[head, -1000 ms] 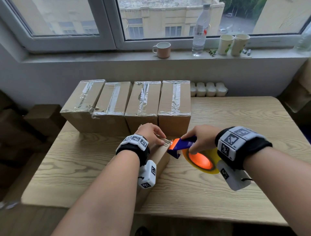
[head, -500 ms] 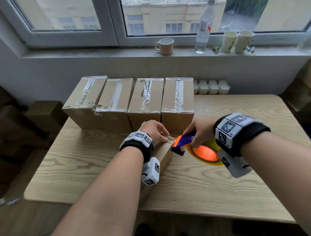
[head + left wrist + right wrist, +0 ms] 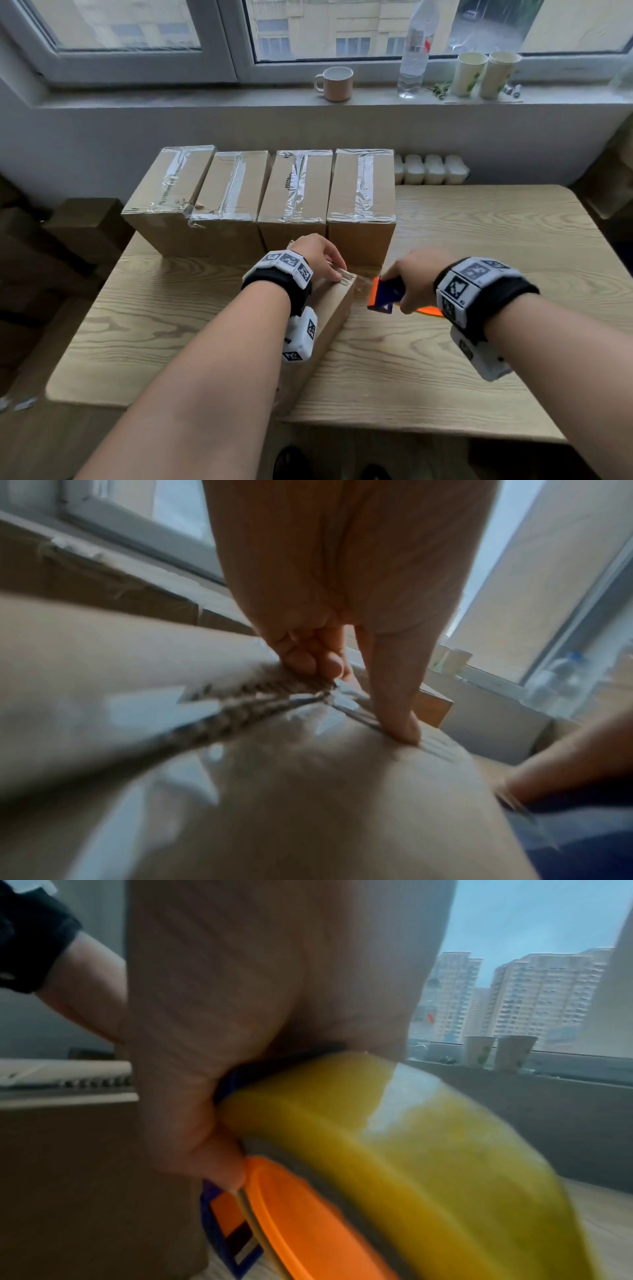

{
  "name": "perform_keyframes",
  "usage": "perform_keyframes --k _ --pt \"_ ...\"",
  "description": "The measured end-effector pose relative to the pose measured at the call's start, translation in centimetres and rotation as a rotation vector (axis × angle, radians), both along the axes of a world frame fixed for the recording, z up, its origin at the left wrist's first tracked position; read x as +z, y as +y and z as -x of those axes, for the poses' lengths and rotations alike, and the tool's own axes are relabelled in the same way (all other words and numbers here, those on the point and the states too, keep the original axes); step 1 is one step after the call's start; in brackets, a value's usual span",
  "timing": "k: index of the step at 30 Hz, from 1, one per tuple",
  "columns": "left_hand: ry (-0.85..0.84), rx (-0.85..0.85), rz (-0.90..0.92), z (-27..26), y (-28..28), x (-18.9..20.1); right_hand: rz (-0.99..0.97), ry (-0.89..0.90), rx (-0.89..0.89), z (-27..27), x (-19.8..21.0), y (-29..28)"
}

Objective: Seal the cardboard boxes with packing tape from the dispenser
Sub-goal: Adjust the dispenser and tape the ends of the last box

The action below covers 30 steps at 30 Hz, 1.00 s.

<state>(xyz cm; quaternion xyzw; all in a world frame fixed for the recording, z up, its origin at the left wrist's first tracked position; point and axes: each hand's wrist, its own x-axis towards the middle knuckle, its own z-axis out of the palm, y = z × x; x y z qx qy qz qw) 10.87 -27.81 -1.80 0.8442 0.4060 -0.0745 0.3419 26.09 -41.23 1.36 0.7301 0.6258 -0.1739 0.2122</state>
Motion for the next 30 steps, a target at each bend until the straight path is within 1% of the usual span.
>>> perform_keyframes --k 3,5,7,9,13,17,20,24,30 --pt "0.081 -0.098 -0.024 -1.0 0.0 1.3 -0.093 0.049 -0.115 -0.8 0.3 -0.5" --pt "0.082 -0.134 -0.073 -1.7 -0.5 1.8 -0.147 0.065 -0.181 -1.0 0.3 -1.2" --pt "0.073 -0.140 -0.073 -2.3 -1.1 1.7 -0.186 0.079 -0.229 -1.2 0.1 -1.9" --pt "0.098 -0.151 -0.065 -2.5 -1.7 1.1 -0.208 0.101 -0.293 -1.5 -0.1 -2.8" --pt "0.085 -0.112 -0.061 -2.5 -1.8 0.4 -0.223 0.128 -0.383 -2.3 -0.3 -4.1" --pt "0.107 -0.174 -0.074 -2.6 -2.5 0.7 -0.195 0.129 -0.425 -2.6 -0.5 -4.6" --pt "0.144 -0.200 -0.056 -2.7 -2.6 0.8 -0.195 0.134 -0.434 -2.6 -0.4 -4.8" --pt "0.164 -0.217 -0.092 -2.4 -2.7 0.9 -0.207 0.137 -0.454 -2.5 -0.3 -4.8" --pt "0.243 -0.268 -0.220 -2.6 -3.6 0.1 -0.228 0.142 -0.450 -2.1 0.0 -4.7"
